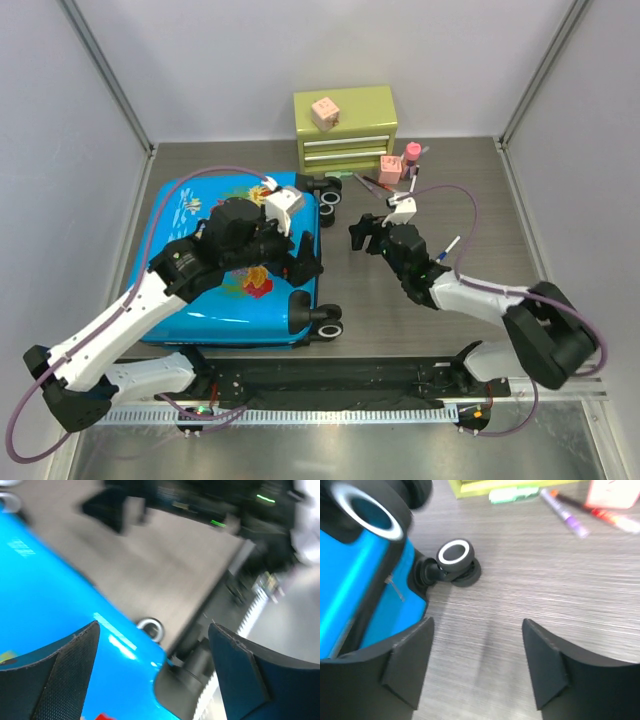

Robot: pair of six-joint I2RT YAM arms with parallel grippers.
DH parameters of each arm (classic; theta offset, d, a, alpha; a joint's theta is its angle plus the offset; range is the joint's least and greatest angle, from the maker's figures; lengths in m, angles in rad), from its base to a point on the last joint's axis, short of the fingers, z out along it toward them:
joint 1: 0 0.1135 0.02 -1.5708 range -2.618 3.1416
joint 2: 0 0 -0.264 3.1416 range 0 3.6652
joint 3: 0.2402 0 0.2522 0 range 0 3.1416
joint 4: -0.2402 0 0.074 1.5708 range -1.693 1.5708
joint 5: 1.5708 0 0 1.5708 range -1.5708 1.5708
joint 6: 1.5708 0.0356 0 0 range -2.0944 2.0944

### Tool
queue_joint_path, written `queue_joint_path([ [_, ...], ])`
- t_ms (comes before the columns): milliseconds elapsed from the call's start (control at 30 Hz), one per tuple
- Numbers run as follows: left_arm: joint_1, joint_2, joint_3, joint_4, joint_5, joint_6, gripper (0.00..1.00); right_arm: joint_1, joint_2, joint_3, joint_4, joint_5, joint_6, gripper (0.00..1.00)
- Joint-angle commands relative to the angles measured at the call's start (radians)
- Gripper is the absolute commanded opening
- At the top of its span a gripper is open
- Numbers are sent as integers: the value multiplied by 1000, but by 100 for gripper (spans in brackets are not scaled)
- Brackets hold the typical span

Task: Pack the luggage
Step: Zip the luggage at the center of the board.

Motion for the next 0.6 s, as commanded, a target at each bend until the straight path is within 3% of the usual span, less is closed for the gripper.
queue_joint_path([
  [0,18,-5,70,-88,-333,-110,93,7,-189,108,-294,96,-40,82],
  [100,48,-26,64,-108,-419,-176,97,5,-214,217,-403,57,-92,100],
  [333,96,-97,60,-162,-550,-282,100,-13,-36,600,-616,-140,-178,100],
  [567,102,-128,77,-254,-588,-265,100,-35,149,797,-774,-322,-350,100],
])
